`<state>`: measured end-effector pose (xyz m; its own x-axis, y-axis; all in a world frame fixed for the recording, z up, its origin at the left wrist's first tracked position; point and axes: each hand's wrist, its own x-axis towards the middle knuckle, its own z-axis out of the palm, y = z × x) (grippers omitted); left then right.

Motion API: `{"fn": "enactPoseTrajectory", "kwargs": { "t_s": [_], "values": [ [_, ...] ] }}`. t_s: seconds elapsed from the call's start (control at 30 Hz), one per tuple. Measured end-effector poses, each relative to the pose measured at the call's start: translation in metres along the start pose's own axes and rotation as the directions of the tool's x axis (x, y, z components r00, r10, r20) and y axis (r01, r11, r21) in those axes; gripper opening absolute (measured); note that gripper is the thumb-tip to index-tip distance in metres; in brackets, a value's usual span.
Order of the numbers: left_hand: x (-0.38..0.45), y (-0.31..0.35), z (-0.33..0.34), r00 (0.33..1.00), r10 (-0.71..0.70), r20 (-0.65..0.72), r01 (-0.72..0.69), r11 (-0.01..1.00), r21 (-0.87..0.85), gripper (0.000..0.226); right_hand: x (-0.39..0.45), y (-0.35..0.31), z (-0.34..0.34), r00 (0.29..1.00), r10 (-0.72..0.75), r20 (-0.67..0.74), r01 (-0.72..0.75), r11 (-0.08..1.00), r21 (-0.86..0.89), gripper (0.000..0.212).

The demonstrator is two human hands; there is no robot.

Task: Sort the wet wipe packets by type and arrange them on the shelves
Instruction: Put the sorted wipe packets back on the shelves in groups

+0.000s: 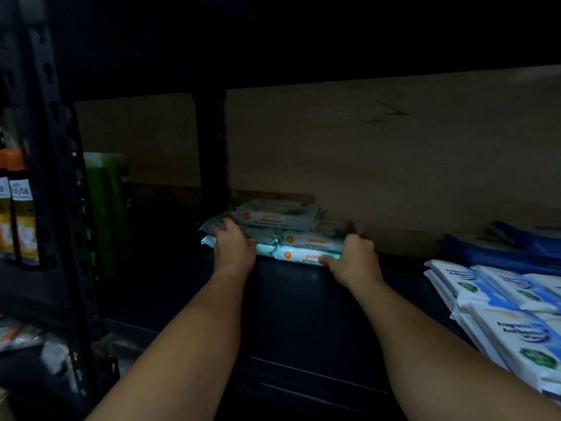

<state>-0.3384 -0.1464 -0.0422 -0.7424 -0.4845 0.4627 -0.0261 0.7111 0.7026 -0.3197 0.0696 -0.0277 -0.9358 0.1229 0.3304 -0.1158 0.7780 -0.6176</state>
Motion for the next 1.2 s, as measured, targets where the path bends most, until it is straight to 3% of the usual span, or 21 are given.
{"fn": "enactPoseTrajectory", "kwargs": {
  "t_s": [0.37, 0.5, 0.73, 0.93, 1.03, 1.13, 1.2],
  "values": [
    [0.004, -0.005, 0.002, 1.000, 0.004, -0.024, -0.004, 1.000, -0.027, 0.067, 0.002, 0.002, 0.003, 0.999, -0.053, 0.000, 0.053, 0.999, 0.006, 0.060],
    [0.004, -0.005, 0.001, 1.000, 0.005, -0.022, -0.006, 1.000, -0.029, 0.069, 0.002, -0.001, 0.003, 0.999, -0.050, -0.013, 0.050, 0.998, -0.042, 0.051],
    [0.004, -0.006, 0.004, 1.000, 0.009, -0.001, -0.009, 1.000, -0.007, 0.086, 0.002, -0.001, 0.004, 0.998, -0.057, -0.004, 0.056, 0.996, -0.067, 0.050],
    [-0.003, -0.002, -0.001, 1.000, 0.007, -0.005, -0.007, 0.999, -0.032, 0.080, 0.010, 0.009, 0.005, 0.999, -0.024, 0.045, 0.021, 0.998, 0.051, 0.051],
    [-0.016, 0.005, -0.010, 0.999, 0.030, 0.021, -0.028, 0.996, -0.086, 0.066, 0.006, 0.009, 0.004, 1.000, -0.010, 0.025, 0.009, 0.999, 0.050, 0.060],
    [-0.045, 0.018, -0.027, 0.988, 0.157, -0.012, -0.157, 0.983, -0.091, 0.046, -0.009, 0.003, 0.000, 1.000, -0.005, -0.003, 0.005, 0.996, -0.092, 0.084],
    [-0.073, 0.025, -0.040, 0.955, 0.294, -0.050, -0.297, 0.951, -0.089, 0.036, -0.030, -0.004, -0.006, 0.996, -0.073, -0.058, 0.061, 0.981, -0.184, 0.078]
  ]
}}
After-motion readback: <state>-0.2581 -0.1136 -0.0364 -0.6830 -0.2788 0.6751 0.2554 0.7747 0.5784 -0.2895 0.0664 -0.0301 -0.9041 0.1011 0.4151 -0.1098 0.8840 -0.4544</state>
